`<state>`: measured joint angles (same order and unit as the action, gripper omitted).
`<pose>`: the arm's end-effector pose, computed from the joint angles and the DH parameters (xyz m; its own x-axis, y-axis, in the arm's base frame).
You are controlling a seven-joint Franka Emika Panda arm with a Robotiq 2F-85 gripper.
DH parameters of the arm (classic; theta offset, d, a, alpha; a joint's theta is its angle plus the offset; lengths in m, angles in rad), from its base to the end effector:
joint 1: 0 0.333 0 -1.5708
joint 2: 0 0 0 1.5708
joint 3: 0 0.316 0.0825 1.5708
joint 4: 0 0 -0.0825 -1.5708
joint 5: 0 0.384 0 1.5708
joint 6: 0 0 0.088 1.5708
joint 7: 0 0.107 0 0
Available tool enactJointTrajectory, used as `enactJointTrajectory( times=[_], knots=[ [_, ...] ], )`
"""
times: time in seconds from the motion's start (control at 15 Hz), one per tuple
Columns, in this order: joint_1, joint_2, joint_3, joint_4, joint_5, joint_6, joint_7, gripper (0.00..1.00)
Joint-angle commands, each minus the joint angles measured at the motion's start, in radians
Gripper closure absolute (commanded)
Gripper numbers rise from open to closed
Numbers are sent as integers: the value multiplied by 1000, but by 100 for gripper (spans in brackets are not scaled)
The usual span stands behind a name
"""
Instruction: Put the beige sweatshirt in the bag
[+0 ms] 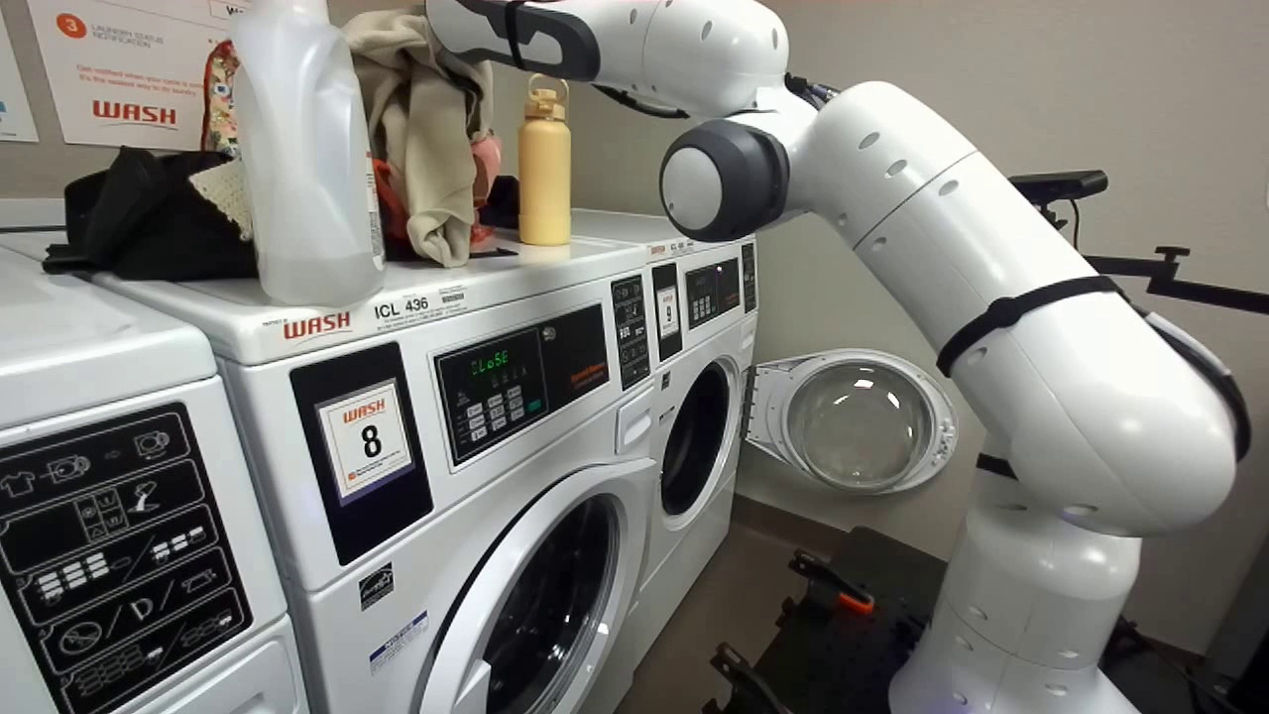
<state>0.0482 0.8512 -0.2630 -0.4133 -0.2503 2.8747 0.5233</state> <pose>0.7365 0.0070 0.7656 -0.0904 -0.0738 0.9932 -0.1707 -0.9813 -0.0884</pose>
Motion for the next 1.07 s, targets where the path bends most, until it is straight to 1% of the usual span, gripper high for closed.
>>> enactJointTrajectory(
  times=[0.0, 0.07, 0.2, 0.33, 0.47, 0.53, 0.6, 0.67, 0.73, 0.87, 1.0],
  knots=[
    [16, -48, -24, -16, -6, 22, 7, 0],
    [22, -66, -15, -22, -6, 15, -19, 0],
    [34, -109, 45, -47, 18, 6, -109, 0],
    [40, -156, 126, -70, 45, -19, -220, 0],
    [37, -204, 212, -84, 76, -90, -347, 0],
    [31, -225, 231, -84, 81, -153, -390, 0],
    [24, -168, 237, 51, 115, -278, -449, 0],
    [18, -186, 226, 52, 112, -358, -462, 0],
    [8, -262, 236, -53, 97, -389, -476, 0],
    [-8, -281, 245, -47, 107, -521, -531, 0],
    [-30, -287, 275, -45, 141, -635, -576, 0]
  ],
)
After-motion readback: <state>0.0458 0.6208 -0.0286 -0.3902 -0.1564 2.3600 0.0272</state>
